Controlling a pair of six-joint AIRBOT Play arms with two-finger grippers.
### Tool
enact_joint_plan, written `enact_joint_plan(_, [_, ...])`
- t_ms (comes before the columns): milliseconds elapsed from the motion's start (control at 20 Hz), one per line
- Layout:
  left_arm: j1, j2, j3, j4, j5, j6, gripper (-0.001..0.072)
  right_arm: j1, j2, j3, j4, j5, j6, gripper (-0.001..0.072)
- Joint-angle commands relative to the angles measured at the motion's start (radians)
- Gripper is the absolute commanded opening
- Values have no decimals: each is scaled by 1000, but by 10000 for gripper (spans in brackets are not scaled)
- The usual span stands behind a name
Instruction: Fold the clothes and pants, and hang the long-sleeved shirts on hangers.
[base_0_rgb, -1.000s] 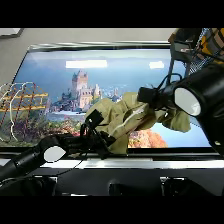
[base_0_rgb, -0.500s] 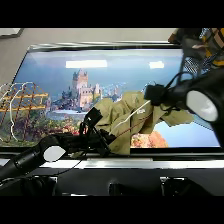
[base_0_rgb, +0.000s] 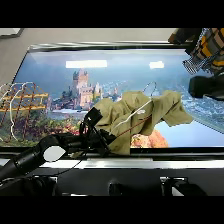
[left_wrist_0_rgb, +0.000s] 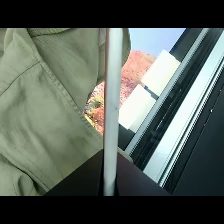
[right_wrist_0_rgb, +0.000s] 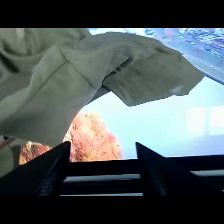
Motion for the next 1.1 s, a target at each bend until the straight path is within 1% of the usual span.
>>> enact_joint_plan(0, [0,-1,-1,0,-1,0,21,-125,-46,4,283,38,-659,620])
enact_joint_plan(50, [0,-1,0,0,0,0,21,-120,-63,4,333,49,-793,619])
enact_joint_plan(100, [0,-1,0,0,-1,0,22,-120,-88,4,410,64,-900,568])
enact_joint_plan(150, [0,-1,0,0,0,0,21,-120,-113,4,454,63,-969,475])
enact_joint_plan(200, [0,-1,0,0,0,0,22,-120,-140,4,474,54,-1025,480])
enact_joint_plan(250, [0,-1,-1,0,0,0,22,-120,-163,4,485,53,-1055,500])
enact_joint_plan(450, [0,-1,-1,0,0,0,22,-120,-225,4,517,52,-1060,512])
enact_joint_plan(600, [0,-1,-1,0,0,0,22,-120,-257,4,528,52,-1091,512])
enact_joint_plan(700, [0,-1,-1,0,0,0,22,-120,-282,4,547,53,-1133,511])
enact_joint_plan(1050, [0,-1,-1,1,0,0,22,-120,-370,3,595,60,-1162,510])
